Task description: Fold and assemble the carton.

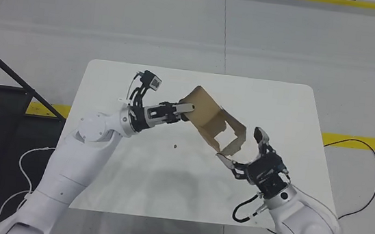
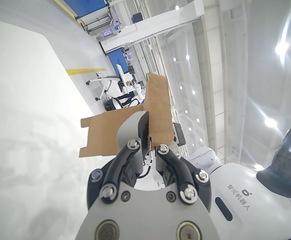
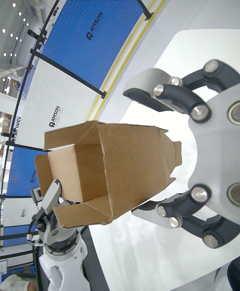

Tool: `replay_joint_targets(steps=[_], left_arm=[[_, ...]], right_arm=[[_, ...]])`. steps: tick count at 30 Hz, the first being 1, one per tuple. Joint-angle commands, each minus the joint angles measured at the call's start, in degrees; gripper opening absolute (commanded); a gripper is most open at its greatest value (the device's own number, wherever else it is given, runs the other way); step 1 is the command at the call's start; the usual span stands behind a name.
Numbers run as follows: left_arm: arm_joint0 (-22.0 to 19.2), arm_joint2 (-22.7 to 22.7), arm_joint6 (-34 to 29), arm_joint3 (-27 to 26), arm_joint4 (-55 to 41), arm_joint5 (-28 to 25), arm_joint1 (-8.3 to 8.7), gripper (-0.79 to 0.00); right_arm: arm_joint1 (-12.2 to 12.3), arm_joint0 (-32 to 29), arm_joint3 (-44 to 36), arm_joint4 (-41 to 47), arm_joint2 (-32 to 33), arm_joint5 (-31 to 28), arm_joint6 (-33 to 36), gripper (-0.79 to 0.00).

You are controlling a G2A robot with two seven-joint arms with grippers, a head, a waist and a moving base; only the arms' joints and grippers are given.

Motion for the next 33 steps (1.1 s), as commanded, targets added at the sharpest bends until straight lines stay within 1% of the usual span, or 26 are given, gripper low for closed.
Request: replay_joint_targets(steps=[1, 6, 9, 10, 23, 24, 26, 28, 31, 33], left_arm=[[-0.11, -0.13, -0.3, 0.67, -1.31, -0.02, -0.05, -0.785], [-0.31, -0.45, -1.79, 2.56, -6.48, -0.38, -0.29, -0.785], [-0.43, -0.53, -2.63, 3.19, -8.08, -0.51, -0.39, -0.785], [-0.48, -0.57, -2.91, 3.24, -8.12, -0.66, -0.4, -0.785], [-0.5, -0.59, -2.93, 3.21, -7.85, -0.78, -0.39, -0.785], [-0.29, -0.66, -2.12, 2.82, -7.98, -0.59, -0.41, -0.785], [0.43, -0.73, -0.88, 1.79, -10.84, 1.17, -0.57, -0.785], [0.55, -1.33, -1.31, 2.64, -14.57, 3.07, -0.64, -0.785], [0.29, -1.81, -4.41, 4.78, -19.42, 5.95, -0.73, -0.785], [-0.01, -2.08, -6.13, 6.19, -21.54, 7.11, -0.79, -0.785]], right_arm=[[0.07, -0.85, 0.11, 1.71, 1.33, -0.46, -1.32, 0.0], [0.31, -4.1, 0.78, 7.47, 5.69, -2.42, -5.78, 0.0], [0.43, -5.66, 1.01, 9.36, 7.66, -3.24, -6.49, 0.0], [0.54, -6.31, 0.77, 9.46, 8.44, -3.67, -5.58, 0.0], [0.55, -6.42, 0.65, 9.41, 8.63, -3.59, -5.26, 0.0], [0.52, -6.36, 0.55, 9.56, 8.45, -3.23, -5.37, 0.0], [0.49, -6.3, 0.4, 9.5, 8.16, -2.91, -5.43, 0.0], [0.49, -6.29, 0.34, 9.34, 8.05, -2.75, -5.56, 0.0], [0.48, -6.4, 0.19, 9.22, 7.85, -2.77, -5.88, 0.0], [0.43, -6.43, 0.37, 11.0, 7.35, -3.88, -7.18, 0.0]])
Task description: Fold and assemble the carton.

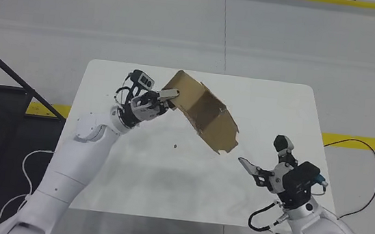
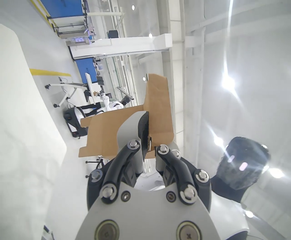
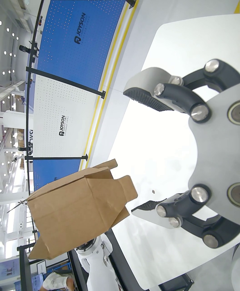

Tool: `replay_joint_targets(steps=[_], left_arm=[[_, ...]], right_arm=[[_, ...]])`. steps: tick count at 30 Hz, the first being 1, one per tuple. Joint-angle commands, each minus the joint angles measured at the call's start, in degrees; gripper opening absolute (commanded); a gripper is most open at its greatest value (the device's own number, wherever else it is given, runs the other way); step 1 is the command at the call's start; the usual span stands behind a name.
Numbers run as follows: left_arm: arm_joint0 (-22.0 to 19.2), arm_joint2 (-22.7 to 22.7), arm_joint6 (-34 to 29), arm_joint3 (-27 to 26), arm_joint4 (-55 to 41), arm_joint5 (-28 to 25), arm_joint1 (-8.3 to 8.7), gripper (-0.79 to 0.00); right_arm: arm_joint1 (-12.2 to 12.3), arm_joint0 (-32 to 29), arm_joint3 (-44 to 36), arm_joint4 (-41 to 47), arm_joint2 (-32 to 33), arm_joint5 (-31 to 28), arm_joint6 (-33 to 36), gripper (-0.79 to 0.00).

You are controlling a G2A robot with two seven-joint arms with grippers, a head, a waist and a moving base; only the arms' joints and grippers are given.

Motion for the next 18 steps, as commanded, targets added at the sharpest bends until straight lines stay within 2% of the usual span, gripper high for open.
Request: replay_joint_targets(steps=[1, 10, 18], left_arm=[[-0.23, 0.06, -1.73, 0.99, -1.7, 1.14, -0.09, -0.785], [-1.12, 0.48, -6.63, 5.72, -11.53, 5.84, -1.04, -0.785], [-1.79, 0.45, -6.87, 6.91, -9.26, 6.11, -0.98, -0.785]], right_arm=[[-0.02, 0.06, 0.36, 1.24, -0.17, -0.79, -0.88, 0.0], [-0.21, 1.57, 3.32, 7.84, -2.34, -3.22, -1.53, 0.0], [-0.22, 1.73, 3.67, 8.35, -2.42, -3.25, -1.23, 0.0]])
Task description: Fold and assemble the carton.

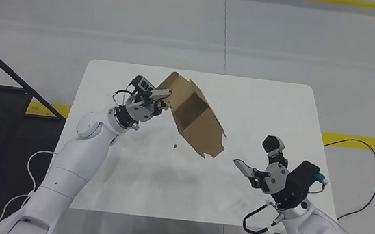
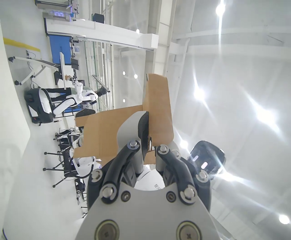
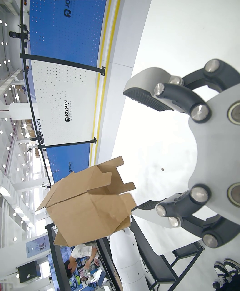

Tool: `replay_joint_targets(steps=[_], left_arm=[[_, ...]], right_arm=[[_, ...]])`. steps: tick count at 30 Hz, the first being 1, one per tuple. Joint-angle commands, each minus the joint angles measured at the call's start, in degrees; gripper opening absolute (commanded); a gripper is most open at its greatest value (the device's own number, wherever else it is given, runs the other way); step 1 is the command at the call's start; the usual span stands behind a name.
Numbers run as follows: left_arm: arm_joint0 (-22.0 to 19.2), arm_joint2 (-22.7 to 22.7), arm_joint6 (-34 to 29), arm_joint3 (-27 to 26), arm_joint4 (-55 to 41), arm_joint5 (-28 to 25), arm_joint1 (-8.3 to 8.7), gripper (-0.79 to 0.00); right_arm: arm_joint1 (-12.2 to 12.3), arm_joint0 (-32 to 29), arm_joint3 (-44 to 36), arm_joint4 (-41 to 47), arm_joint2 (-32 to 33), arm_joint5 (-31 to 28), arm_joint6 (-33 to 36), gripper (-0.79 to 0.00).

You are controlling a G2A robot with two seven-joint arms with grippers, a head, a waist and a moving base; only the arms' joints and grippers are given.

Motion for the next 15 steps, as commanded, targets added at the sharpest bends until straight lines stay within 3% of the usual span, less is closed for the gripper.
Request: replay_joint_targets(steps=[1, 7, 15], left_arm=[[0.01, 0.0, -0.01, -0.01, -0.08, 0.02, 0.0, -0.785], [0.33, 0.04, 0.65, -0.41, -0.19, 0.36, -0.03, -0.785], [2.71, -0.06, 0.89, -2.23, -5.36, 7.43, -0.33, -0.785]], right_arm=[[0.0, 0.0, 0.0, 0.0, 0.0, 0.0, 0.0, 0.0], [0.0, 0.0, 0.0, 0.0, 0.0, 0.0, 0.0, 0.0], [-0.1, 0.57, -1.03, -7.89, -2.18, 3.04, -0.33, 0.0]])
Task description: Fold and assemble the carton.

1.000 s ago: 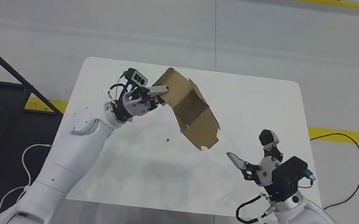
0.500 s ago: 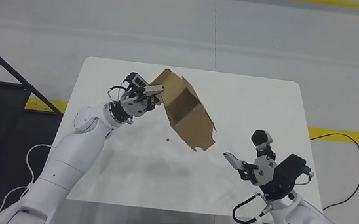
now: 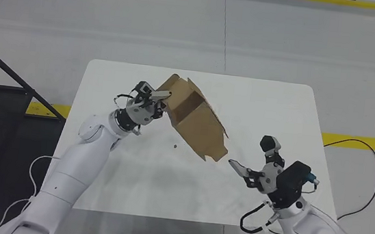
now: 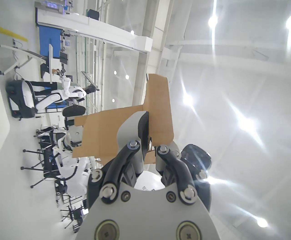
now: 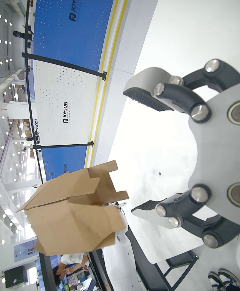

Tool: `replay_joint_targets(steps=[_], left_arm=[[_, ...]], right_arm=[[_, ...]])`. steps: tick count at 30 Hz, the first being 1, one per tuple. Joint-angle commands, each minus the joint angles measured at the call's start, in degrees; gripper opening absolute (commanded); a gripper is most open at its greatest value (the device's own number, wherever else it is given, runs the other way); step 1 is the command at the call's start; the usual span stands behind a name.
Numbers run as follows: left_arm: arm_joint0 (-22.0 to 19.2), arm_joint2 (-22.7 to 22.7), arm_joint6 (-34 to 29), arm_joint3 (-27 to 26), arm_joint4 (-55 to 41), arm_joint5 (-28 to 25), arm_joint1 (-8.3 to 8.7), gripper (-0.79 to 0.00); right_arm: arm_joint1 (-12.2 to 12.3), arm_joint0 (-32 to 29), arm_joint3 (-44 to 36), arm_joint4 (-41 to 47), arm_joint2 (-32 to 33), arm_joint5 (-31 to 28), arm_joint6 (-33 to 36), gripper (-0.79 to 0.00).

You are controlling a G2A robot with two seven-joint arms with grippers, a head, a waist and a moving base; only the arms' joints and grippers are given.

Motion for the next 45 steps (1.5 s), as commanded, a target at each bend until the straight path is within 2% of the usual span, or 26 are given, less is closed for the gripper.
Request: replay_joint_targets(steps=[1, 11, 18, 22, 34, 41, 45], left_arm=[[0.27, -0.03, -0.25, 0.18, -0.93, 1.06, -0.07, -0.785], [0.63, 1.12, -2.13, 1.38, -5.33, 8.05, -0.74, -0.785], [0.67, 1.98, -3.26, 1.93, -5.36, 9.78, -1.11, -0.785], [0.66, 2.26, -4.14, 1.94, -5.22, 9.82, -1.31, -0.785], [0.53, 2.0, -6.85, 2.61, -5.23, 8.95, -1.72, -0.785], [0.4, 2.19, -7.7, 3.03, -5.1, 8.8, -2.01, -0.785], [0.28, 2.23, -7.93, 3.21, -4.93, 8.9, -2.15, -0.785]], right_arm=[[-0.03, 0.17, -0.34, -2.09, -0.46, 0.87, -0.45, 0.0], [-0.3, -0.6, -3.45, -12.88, -3.66, 7.04, -3.08, 0.0], [-0.58, 0.16, -4.09, -13.7, -6.19, 8.34, -3.23, 0.0], [-0.99, 1.18, -2.39, -7.4, -7.9, 8.64, -2.34, 0.0], [-1.68, 5.67, 6.43, 24.8, -9.78, -1.62, 3.63, 0.0], [-1.86, 7.52, 8.97, 33.89, -11.05, -5.86, 5.7, 0.0], [-2.0, 8.59, 9.6, 34.6, -12.01, -5.93, 6.59, 0.0]])
